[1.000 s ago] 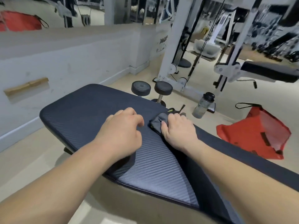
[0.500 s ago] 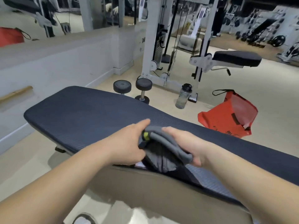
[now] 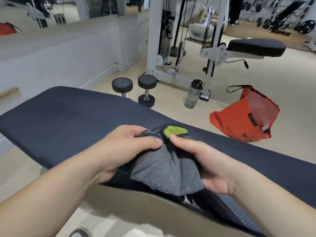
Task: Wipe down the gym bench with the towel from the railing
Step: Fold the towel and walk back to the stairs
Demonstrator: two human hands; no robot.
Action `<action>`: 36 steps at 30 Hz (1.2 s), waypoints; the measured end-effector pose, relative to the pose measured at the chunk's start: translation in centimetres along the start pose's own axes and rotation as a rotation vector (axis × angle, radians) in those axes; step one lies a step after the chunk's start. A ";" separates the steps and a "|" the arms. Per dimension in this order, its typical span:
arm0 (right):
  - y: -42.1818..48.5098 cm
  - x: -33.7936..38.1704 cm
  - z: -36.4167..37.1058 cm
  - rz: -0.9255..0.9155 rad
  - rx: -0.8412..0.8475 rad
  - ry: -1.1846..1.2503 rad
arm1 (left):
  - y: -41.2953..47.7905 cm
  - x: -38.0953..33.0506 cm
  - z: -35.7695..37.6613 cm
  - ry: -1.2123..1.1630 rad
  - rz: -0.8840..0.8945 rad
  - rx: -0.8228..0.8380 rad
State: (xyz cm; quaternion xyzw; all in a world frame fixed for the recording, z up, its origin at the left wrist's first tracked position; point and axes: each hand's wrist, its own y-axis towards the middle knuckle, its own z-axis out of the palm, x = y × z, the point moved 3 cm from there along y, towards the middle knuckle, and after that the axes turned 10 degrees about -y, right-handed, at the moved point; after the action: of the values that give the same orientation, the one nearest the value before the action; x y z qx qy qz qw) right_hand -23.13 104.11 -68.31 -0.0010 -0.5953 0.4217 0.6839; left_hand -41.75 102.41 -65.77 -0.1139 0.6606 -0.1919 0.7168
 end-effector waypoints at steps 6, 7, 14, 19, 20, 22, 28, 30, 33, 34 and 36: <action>0.4 0.3 -2.4 -0.222 -0.296 -0.220 | 1.1 -0.4 -0.9 0.023 -0.014 0.127; 0.5 0.5 -2.6 -0.271 -0.349 -0.275 | 1.3 -0.4 -1.1 0.068 -0.002 0.127; 2.2 1.1 -1.3 -0.355 -0.397 -0.431 | 2.7 -0.2 -2.4 0.876 0.397 -0.221; 2.1 1.3 -1.1 -0.316 -0.299 -0.286 | 1.6 -0.7 -0.2 0.494 0.576 -0.183; 1.8 1.3 -1.0 -0.300 -0.275 -0.269 | 1.6 -0.5 0.1 0.492 0.554 -0.160; 1.4 1.3 -0.8 -0.270 -0.248 -0.250 | 1.8 -0.1 0.5 0.469 0.507 -0.134; 1.2 1.4 -1.1 -0.226 -0.234 -0.248 | 2.4 -0.1 1.2 0.126 0.417 -0.101; 1.0 1.4 -1.3 -0.218 -0.197 -0.288 | 2.7 0.3 0.7 0.063 0.370 -0.093; 0.9 1.1 -1.9 -0.187 -0.172 -0.347 | 3.2 1.2 0.4 0.140 0.308 -0.088; 0.9 1.0 -2.1 -0.178 -0.185 -0.355 | 3.3 1.4 0.5 0.222 0.298 -0.088; 0.8 1.0 -2.3 -0.168 -0.239 -0.377 | 3.6 1.8 0.6 0.390 0.290 -0.109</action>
State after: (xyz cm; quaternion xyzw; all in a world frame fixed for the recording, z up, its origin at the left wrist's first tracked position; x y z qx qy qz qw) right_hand -21.85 106.37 -68.58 0.0461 -0.7563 0.2826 0.5883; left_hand -40.62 104.83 -68.86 -0.0173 0.8053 -0.0696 0.5885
